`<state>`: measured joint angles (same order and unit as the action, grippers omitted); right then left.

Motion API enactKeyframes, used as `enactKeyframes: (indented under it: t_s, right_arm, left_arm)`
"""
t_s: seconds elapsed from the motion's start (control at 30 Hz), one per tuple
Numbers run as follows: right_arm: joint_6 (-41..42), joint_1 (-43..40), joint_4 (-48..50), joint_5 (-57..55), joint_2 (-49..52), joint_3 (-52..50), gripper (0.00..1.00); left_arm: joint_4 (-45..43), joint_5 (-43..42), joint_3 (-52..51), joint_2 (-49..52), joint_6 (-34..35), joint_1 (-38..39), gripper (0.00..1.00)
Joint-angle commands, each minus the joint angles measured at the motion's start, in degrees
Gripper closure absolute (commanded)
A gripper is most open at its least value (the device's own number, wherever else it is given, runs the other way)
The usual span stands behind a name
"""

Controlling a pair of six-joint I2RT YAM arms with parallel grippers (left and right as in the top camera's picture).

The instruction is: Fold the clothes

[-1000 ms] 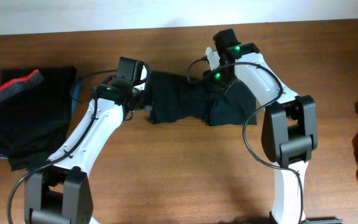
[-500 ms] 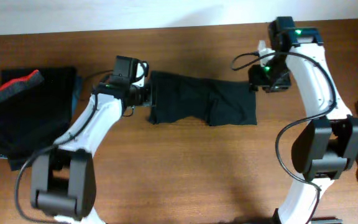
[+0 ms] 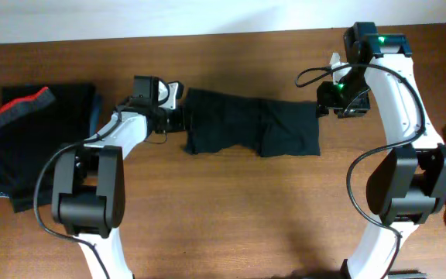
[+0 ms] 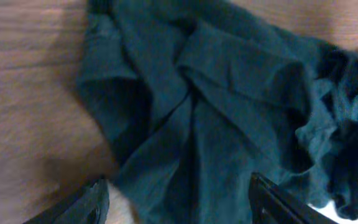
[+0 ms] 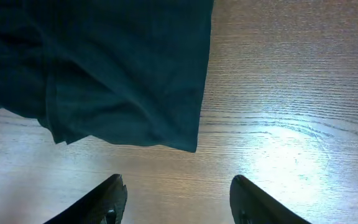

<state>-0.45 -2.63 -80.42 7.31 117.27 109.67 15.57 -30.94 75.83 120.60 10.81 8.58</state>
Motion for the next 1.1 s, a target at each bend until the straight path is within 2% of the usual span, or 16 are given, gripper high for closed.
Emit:
enactKeyframes:
  t_s: [0.0,0.07,0.1,0.2,0.33,0.43,0.67,0.9,1.07]
  right_arm:
    - [-0.2,0.0,-0.1,-0.5,-0.2,0.4,0.41]
    - [-0.1,0.0,-0.2,-0.4,-0.2,0.4,0.41]
    - [-0.1,0.0,-0.2,-0.5,-0.2,0.4,0.41]
    - [-0.1,0.0,-0.2,-0.4,-0.2,0.4,0.42]
    - [-0.2,0.0,-0.2,-0.5,-0.2,0.4,0.42]
    - [-0.2,0.0,-0.2,-0.5,-0.2,0.4,0.42]
    - [-0.1,0.0,-0.3,-0.5,-0.2,0.4,0.42]
    - [-0.1,0.0,-0.4,-0.2,-0.2,0.4,0.42]
    - [-0.1,0.0,-0.4,0.0,-0.2,0.4,0.42]
  left_arm:
    - [-0.5,-5.3,-0.5,5.2,3.1,0.3,0.49]
    - [-1.2,-5.3,-0.5,5.3,3.1,0.3,0.74]
    - [-1.5,-5.3,-0.5,5.3,3.1,0.3,0.78]
    - [-1.5,-5.3,-0.5,5.3,3.1,0.3,0.81]
    - [-1.2,-5.3,-0.5,5.2,3.0,0.2,0.99]
    - [0.5,-4.3,-0.4,3.7,1.0,-0.7,0.99]
    - [9.8,8.9,-0.4,-6.3,-2.3,-5.5,0.99]
    - [12.8,9.8,-0.4,-15.3,-4.3,-11.7,0.99]
    - [14.6,9.8,-0.4,-17.2,-4.3,-12.1,0.99]
